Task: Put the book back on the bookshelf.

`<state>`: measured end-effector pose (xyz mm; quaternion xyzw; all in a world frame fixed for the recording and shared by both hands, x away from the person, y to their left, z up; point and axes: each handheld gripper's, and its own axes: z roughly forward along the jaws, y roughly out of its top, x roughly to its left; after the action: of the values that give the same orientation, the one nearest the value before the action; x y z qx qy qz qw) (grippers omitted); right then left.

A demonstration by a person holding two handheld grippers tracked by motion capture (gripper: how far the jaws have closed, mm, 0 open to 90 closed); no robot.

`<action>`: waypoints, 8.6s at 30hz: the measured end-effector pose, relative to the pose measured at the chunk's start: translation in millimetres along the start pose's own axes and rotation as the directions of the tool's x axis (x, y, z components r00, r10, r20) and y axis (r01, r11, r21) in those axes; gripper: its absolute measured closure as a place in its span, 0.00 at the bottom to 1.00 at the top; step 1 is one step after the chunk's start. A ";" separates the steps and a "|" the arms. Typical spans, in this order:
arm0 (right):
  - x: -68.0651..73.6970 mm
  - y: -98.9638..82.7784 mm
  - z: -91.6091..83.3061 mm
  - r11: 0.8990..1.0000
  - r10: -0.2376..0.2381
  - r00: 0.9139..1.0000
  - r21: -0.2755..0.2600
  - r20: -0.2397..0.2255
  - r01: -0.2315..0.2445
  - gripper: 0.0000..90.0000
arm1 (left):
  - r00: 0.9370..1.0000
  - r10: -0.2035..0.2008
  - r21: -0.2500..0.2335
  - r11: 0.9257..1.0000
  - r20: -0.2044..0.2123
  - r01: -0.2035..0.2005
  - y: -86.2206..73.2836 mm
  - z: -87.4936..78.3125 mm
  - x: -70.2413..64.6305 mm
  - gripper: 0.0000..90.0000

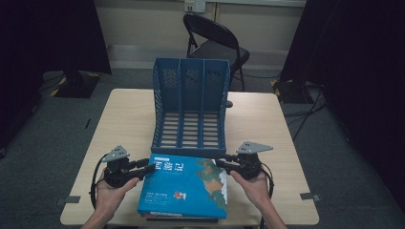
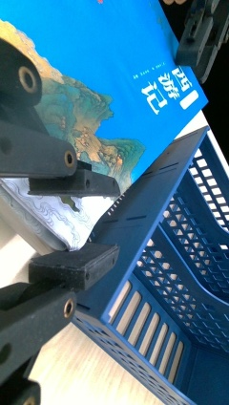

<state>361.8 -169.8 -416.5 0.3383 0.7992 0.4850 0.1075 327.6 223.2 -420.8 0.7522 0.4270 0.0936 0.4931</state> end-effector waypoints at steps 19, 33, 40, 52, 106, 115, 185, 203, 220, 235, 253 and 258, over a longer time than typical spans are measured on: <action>18.1 -16.3 -33.7 0.999 -0.013 0.999 0.035 -0.036 0.014 0.72 | 0.999 -0.004 0.027 1.000 0.049 0.003 10.6 16.5 -4.2 0.69; 25.0 -9.2 -12.8 0.998 -0.028 0.996 0.047 -0.089 0.032 0.73 | 0.998 0.034 0.039 0.999 0.056 -0.036 -3.0 1.1 -14.4 0.69; 34.5 -21.7 -32.5 0.998 -0.035 0.996 0.055 -0.086 0.039 0.73 | 0.990 0.078 0.069 0.994 0.117 -0.086 15.3 26.2 -11.2 0.70; 28.2 -11.6 -31.6 0.995 -0.057 0.988 0.078 -0.146 0.069 0.66 | 0.993 0.043 0.052 0.997 0.109 -0.049 5.1 16.1 -14.8 0.69; 32.6 -9.6 -13.4 0.994 -0.038 0.980 0.094 -0.193 0.057 0.76 | 0.995 0.013 0.072 0.997 0.100 -0.020 -31.2 -30.7 -9.6 0.59; 36.1 -19.1 -29.3 0.992 -0.034 0.977 0.110 -0.211 0.058 0.74 | 0.999 0.031 0.048 0.998 0.037 -0.033 -13.7 -8.9 -5.0 0.61; 45.2 -15.7 -1.1 0.993 0.113 0.993 0.021 -0.035 -0.113 0.35 | 0.980 0.028 0.020 0.999 0.198 -0.032 -12.8 25.2 -21.7 0.36; 43.5 -13.2 1.8 0.987 0.159 0.983 -0.020 -0.096 -0.162 0.44 | 0.981 0.018 0.011 1.000 0.192 -0.021 -13.7 26.1 -22.2 0.36; 47.9 3.1 18.9 0.982 0.181 0.968 0.084 -0.175 -0.168 0.52 | 0.986 0.033 -0.010 0.999 0.162 -0.032 -14.3 26.1 -25.5 0.36; 43.0 15.2 40.2 0.968 0.248 0.933 0.095 -0.263 -0.231 0.82 | 0.980 -0.067 0.024 0.998 0.186 0.064 -15.4 26.9 -17.2 0.28; 54.0 26.3 25.0 0.983 0.180 0.934 0.023 -0.310 -0.182 0.88 | 0.920 -0.209 0.096 0.978 0.332 0.187 -5.7 41.2 -13.0 0.27; 53.2 27.5 24.4 0.981 0.190 0.934 0.023 -0.301 -0.193 0.90 | 0.909 -0.215 0.109 0.976 0.356 0.188 1.2 40.7 -11.5 0.30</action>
<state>346.2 -110.1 -397.2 0.3361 0.7678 0.5419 -0.0624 344.0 187.6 -436.8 0.7257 0.4059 -0.1149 0.5436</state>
